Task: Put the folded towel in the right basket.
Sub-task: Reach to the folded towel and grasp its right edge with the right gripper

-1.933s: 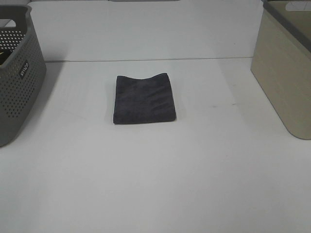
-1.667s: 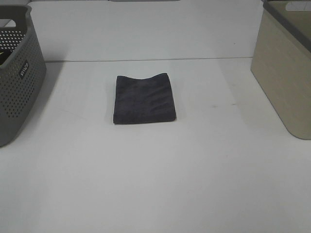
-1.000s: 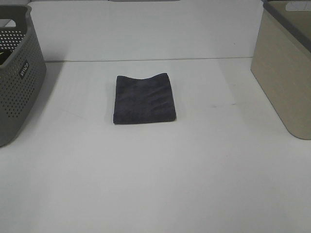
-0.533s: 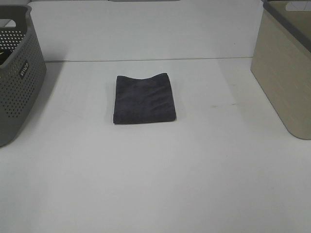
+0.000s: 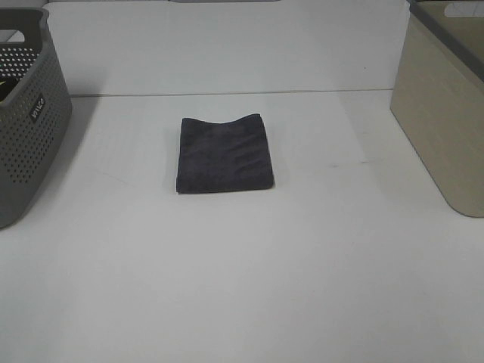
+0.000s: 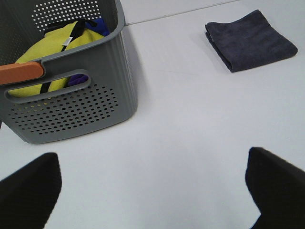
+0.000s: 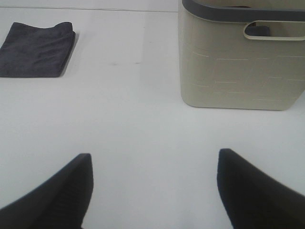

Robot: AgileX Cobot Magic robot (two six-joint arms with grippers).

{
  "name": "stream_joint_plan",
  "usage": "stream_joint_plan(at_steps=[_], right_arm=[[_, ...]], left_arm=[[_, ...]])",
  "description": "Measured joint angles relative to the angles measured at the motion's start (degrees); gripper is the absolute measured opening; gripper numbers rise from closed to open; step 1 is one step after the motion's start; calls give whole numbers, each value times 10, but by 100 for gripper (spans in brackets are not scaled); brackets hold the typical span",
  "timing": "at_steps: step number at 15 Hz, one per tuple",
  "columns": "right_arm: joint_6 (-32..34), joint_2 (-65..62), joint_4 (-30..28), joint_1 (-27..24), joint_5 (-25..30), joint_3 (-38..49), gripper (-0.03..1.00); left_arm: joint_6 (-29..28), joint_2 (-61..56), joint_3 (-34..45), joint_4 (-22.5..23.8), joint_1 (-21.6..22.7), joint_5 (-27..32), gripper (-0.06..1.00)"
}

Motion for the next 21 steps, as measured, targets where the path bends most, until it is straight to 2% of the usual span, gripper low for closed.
stream_joint_plan(at_steps=[21], right_arm=[[0,0,-5,0,0,0,68]], left_arm=[[0,0,0,0,0,0,99]])
